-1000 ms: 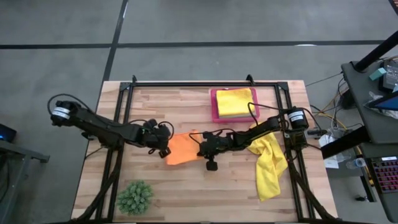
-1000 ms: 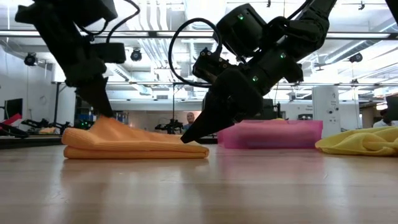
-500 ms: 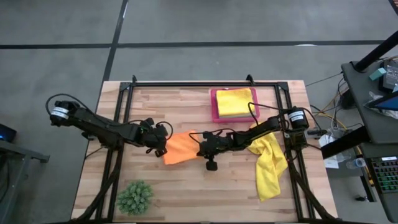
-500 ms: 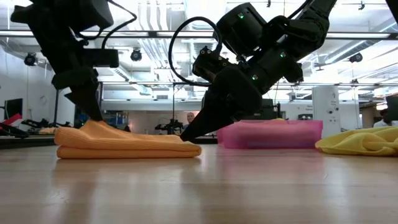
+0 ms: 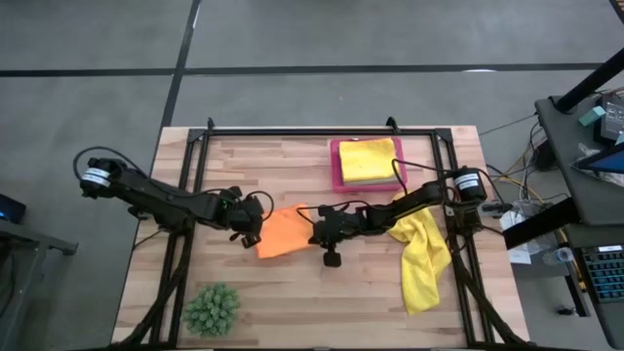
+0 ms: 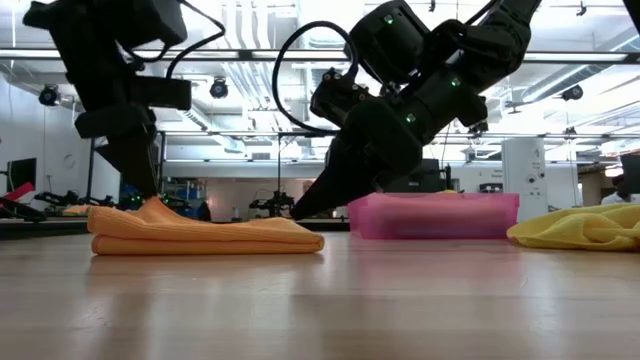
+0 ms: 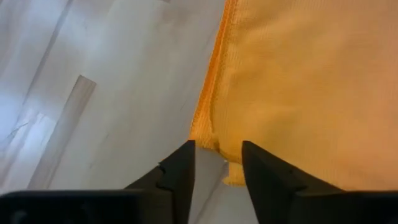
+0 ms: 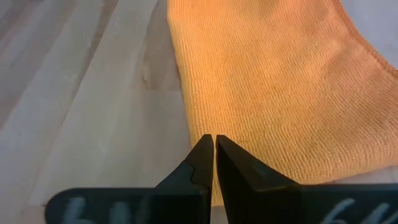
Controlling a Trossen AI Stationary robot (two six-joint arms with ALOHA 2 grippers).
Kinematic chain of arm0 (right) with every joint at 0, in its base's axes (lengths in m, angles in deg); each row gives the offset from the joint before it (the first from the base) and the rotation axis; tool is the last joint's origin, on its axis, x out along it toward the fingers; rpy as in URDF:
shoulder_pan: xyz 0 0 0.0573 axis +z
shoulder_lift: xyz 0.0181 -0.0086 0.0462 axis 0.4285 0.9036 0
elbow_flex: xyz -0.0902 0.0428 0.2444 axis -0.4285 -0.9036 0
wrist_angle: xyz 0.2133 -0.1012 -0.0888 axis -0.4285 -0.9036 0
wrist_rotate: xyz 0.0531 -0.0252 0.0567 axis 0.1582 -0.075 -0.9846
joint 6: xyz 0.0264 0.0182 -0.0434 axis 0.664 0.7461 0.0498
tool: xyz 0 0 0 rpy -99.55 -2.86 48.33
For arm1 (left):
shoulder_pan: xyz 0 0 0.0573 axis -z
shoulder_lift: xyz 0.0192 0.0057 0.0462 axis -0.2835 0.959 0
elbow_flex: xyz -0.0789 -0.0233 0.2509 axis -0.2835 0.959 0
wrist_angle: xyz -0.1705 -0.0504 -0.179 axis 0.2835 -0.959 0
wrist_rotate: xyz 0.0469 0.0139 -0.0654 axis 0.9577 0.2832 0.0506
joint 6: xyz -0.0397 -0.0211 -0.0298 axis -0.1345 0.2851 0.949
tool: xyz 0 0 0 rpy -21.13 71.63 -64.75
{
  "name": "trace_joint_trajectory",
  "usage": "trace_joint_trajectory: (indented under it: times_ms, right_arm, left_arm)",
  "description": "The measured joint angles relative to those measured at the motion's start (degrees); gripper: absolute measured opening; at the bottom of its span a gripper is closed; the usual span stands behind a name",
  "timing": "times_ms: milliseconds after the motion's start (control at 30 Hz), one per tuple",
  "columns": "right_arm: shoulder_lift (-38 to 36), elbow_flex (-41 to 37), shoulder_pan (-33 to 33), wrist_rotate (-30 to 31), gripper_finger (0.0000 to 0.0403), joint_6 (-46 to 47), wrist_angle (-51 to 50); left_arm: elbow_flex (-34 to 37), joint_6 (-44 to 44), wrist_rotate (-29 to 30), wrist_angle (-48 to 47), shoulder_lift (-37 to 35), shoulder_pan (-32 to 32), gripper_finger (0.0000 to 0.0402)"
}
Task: Fold microfiber towels
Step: Fold the orange microfiber cloth
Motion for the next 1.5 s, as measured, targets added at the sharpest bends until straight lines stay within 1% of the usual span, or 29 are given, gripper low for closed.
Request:
trace_joint_trajectory:
  times_ms: [100, 200, 300, 433, 567, 700, 767, 967, 1167, 1333, 1433, 1500]
  right_arm:
    - [-0.35, 0.0, -0.01, 0.16, 0.0013, -0.24, -0.02]
    - [-0.78, 0.0, -0.03, 2.14, 0.0013, -0.9, 0.07]
    - [-0.9, 0.0, -0.48, 3.3, 0.0013, -1.57, 0.27]
    - [-0.9, 0.15, -1.1, 3.47, 0.0013, -1.05, 0.4]
    - [-0.88, 0.15, -1.02, 3.44, 0.0013, -1.07, 0.49]
    - [-0.88, 0.17, -1.01, 3.39, 0.0013, -1.07, 0.97]
    - [-0.84, 0.17, -1.04, 3.42, 0.0013, -1.07, 0.95]
    - [-0.81, 0.17, -1.04, 3.8, 0.0013, -1.0, 1.38]
    - [-0.77, 0.17, -1.15, 4.51, 0.0013, -1.02, 1.98]
    - [-0.67, 0.15, -1.15, 4.55, 0.0013, -1.07, 3.23]
    - [0.66, 0.14, -1.15, 4.55, 0.0013, -1.43, 6.56]
    - [1.72, 0.11, -1.16, 4.56, 0.0013, -1.51, 8.27]
  left_arm:
    - [-2.8, -0.06, -2.36, -1.67, -0.14, 0.0, 0.0137]
    - [-5.61, -0.15, -6.07, -1.05, -0.17, 0.22, 0.0143]
    - [-6.75, -0.17, -8.81, 2.52, -0.05, 1.22, 0.0143]
    - [-4.88, -0.11, -12.06, 8.81, 0.01, 3.35, 0.0142]
    - [-2.43, 1.0, -12.39, 15.13, 0.9, 5.63, 0.0128]
    - [-0.54, 2.97, -13.7, 17.26, 3.44, 6.52, 0.0106]
    - [-0.15, 4.23, -15.05, 17.34, 5.35, 6.68, 0.0095]
    - [-0.08, 4.38, -20.47, 17.26, 12.28, 6.84, 0.0068]
    - [-0.88, 4.33, -20.61, 17.05, 16.55, 6.82, 0.0055]
    - [-0.96, 4.33, -20.65, 16.96, 15.43, 6.8, 0.0053]
    - [-0.77, 4.33, -21.03, 16.43, 13.01, 6.8, 0.0053]
    - [-0.92, 4.1, -20.98, 15.93, 10.15, 6.8, 0.0053]
